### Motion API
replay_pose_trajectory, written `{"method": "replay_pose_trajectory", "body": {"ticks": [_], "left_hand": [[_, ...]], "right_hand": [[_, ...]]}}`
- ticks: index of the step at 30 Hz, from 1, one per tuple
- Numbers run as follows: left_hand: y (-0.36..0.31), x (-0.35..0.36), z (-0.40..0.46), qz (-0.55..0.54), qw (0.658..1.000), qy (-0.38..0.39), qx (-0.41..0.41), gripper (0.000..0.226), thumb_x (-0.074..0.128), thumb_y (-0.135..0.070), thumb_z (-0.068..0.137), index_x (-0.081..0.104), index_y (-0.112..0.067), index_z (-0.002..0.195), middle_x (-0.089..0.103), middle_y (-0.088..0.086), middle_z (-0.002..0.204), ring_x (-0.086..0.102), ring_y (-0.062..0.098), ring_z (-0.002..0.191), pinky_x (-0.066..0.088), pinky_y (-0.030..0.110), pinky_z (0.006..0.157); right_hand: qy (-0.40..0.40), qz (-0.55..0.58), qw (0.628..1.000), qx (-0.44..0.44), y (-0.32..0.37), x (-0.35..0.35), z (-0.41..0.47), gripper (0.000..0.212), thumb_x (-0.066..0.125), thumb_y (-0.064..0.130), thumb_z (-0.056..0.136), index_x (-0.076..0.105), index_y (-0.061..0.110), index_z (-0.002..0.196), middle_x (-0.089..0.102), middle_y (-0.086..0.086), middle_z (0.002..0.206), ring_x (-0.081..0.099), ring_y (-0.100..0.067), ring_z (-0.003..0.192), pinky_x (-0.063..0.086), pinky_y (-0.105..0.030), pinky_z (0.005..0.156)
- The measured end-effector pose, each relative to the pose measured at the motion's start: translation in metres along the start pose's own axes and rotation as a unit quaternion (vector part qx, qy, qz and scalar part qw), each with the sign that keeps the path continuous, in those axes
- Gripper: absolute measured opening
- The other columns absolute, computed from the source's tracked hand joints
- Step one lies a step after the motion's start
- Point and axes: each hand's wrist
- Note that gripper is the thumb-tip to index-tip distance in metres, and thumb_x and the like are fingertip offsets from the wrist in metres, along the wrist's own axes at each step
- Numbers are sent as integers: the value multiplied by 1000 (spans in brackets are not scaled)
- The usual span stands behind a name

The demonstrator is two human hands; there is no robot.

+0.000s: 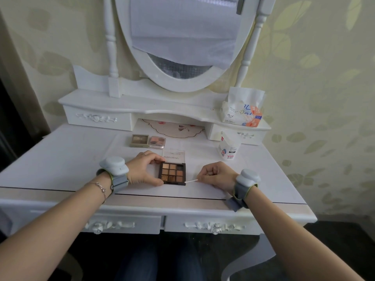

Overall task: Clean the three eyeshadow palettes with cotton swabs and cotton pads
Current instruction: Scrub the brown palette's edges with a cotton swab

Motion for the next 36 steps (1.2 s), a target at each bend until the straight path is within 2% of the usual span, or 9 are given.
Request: {"method": "replay_pose_trajectory", "body": {"ticks": [4,6,14,19,26,30,34,36], "left_hand": [[1,0,0,0,1000,3,2,84,62,-62,36,45,-36,115,43,-6,116,39,10,113,33,23,98],[1,0,0,0,1000,0,5,84,62,-62,37,45,-35,115,44,-7,116,40,10,113,33,23,99],[3,0,1,10,1000,-1,4,87,61,-63,37,46,-34,117,44,-8,115,39,11,114,33,23,100],[2,0,1,11,1000,-4,5,95,61,-63,36,49,-27,123,44,-6,117,39,11,114,33,23,99],[0,-1,-1,9,1000,1,1,91,61,-63,37,47,-32,121,43,-8,117,38,10,115,32,22,97],[-1,-1,-1,12,1000,-3,3,96,60,-63,37,48,-27,125,43,-8,117,39,10,115,32,22,98],[-2,-1,-1,13,1000,-2,5,97,60,-64,36,48,-27,124,43,-7,118,39,10,114,32,21,96],[-2,-1,-1,13,1000,-1,5,97,59,-63,35,48,-27,124,43,-7,117,39,9,113,31,20,94]], "right_hand": [[-98,53,994,-2,-1,8,6,16,60,11,88,65,14,73,44,1,53,31,-3,39,26,-14,39],[-116,51,992,-9,-1,10,9,15,60,12,88,65,13,74,45,0,54,31,-2,39,26,-14,40],[-54,-2,999,0,0,4,3,19,65,10,85,65,15,67,41,9,45,31,-2,40,28,-12,42],[-119,74,990,-21,0,8,2,16,60,9,88,66,11,74,44,12,44,31,0,36,25,-11,39],[-19,20,1000,6,3,3,0,21,64,6,85,65,14,66,45,12,40,29,-1,37,24,-12,40],[-32,28,999,5,5,4,-2,21,64,7,85,64,15,66,41,12,39,27,-1,37,23,-12,39],[-1,8,1000,2,7,5,-4,18,64,5,85,66,13,68,44,12,39,29,-1,38,24,-12,41],[-19,27,999,-1,7,5,-5,19,63,6,86,65,13,68,43,12,39,28,-1,37,23,-12,39]]}}
Point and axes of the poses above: each hand's wrist, its own z-axis towards the middle knuckle, its own x-axis out of the palm, y = z × x
